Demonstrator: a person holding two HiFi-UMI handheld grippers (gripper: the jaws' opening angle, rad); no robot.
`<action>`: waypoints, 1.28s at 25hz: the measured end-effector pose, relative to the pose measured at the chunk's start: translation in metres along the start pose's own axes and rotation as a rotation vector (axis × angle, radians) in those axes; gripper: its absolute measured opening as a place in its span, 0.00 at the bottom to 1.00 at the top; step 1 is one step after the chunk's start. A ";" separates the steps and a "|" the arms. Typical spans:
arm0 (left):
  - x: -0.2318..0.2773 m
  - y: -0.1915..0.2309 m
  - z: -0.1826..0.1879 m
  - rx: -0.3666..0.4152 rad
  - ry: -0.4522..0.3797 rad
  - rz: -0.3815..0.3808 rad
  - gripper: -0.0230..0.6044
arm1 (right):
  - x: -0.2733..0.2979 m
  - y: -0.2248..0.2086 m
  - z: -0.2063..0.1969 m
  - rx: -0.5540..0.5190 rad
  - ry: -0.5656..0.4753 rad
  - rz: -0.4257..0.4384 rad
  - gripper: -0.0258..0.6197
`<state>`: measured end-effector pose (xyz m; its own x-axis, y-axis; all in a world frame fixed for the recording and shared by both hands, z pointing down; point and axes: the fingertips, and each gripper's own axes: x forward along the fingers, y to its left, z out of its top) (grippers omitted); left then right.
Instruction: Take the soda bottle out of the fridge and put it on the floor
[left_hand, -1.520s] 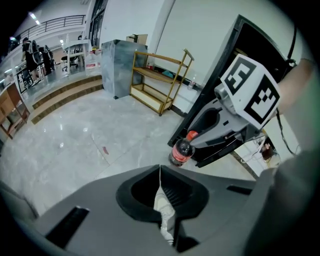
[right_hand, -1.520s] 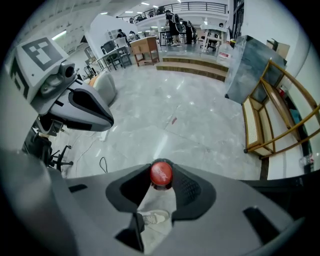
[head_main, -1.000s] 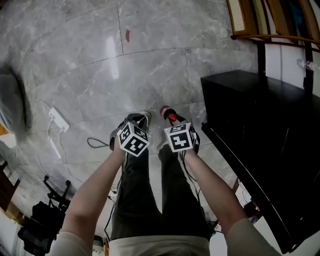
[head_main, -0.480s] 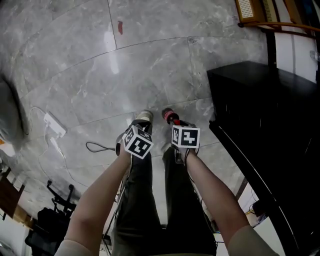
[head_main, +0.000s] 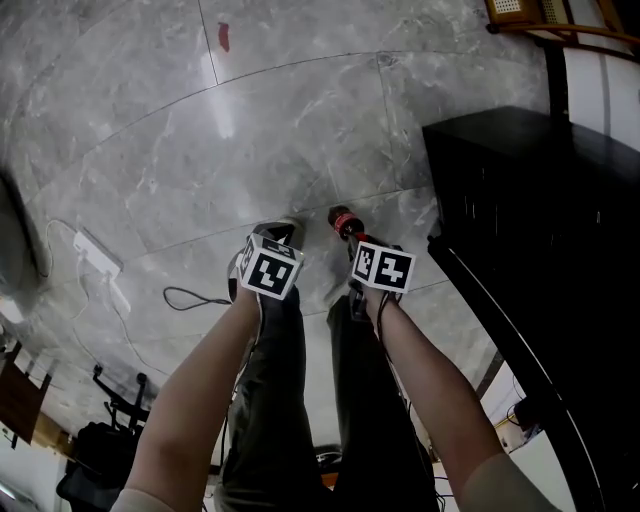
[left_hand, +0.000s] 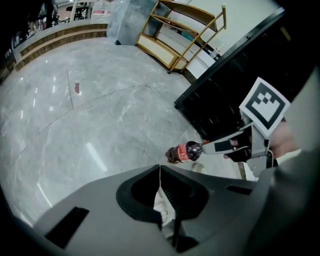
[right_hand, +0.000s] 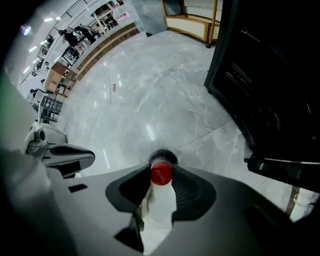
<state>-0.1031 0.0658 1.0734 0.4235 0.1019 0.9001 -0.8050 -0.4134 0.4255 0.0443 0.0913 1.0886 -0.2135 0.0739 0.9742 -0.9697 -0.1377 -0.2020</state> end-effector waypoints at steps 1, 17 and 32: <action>0.005 0.002 0.001 -0.011 -0.005 0.000 0.05 | 0.005 -0.003 0.002 -0.001 -0.009 -0.003 0.21; 0.047 0.012 -0.005 -0.014 -0.007 0.000 0.05 | 0.049 -0.030 0.011 0.042 -0.063 -0.027 0.22; 0.015 0.007 0.013 -0.037 -0.013 0.010 0.05 | 0.011 -0.011 0.037 0.002 -0.093 0.038 0.25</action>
<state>-0.0971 0.0530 1.0885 0.4210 0.0858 0.9030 -0.8238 -0.3804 0.4202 0.0568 0.0572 1.1056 -0.2384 -0.0236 0.9709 -0.9607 -0.1408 -0.2393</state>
